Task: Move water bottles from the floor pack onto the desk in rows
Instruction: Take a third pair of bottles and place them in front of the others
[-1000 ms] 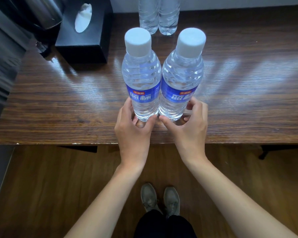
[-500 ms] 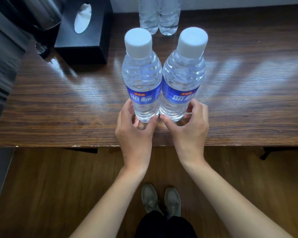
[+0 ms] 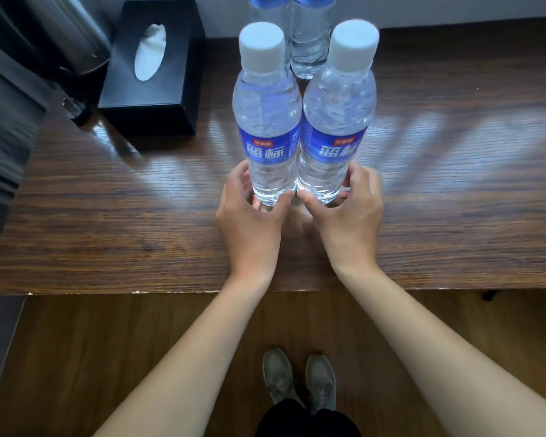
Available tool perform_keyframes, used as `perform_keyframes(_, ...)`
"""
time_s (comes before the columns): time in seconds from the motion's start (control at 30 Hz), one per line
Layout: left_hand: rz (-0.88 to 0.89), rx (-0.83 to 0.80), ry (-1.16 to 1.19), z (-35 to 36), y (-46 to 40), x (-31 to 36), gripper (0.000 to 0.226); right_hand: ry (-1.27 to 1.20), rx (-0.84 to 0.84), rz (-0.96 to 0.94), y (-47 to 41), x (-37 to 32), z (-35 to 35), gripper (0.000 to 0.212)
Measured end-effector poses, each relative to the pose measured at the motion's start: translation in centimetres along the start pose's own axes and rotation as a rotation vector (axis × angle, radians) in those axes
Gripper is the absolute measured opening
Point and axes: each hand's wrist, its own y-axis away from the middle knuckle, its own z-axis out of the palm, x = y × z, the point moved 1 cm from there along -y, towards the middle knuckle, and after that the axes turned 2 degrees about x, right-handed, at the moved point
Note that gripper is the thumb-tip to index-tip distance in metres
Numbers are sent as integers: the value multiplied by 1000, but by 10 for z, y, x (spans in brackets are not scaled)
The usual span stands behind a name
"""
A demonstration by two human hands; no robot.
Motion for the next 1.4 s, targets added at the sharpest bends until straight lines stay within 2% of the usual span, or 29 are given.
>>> perform_keyframes(0.8,35,-12,54,61,-119,2,63,5,37,-35,-115,7,62,46)
perform_keyframes(1.4,81,-24,49,84,-169,0,63,2,26,-30,-161,4,90,47)
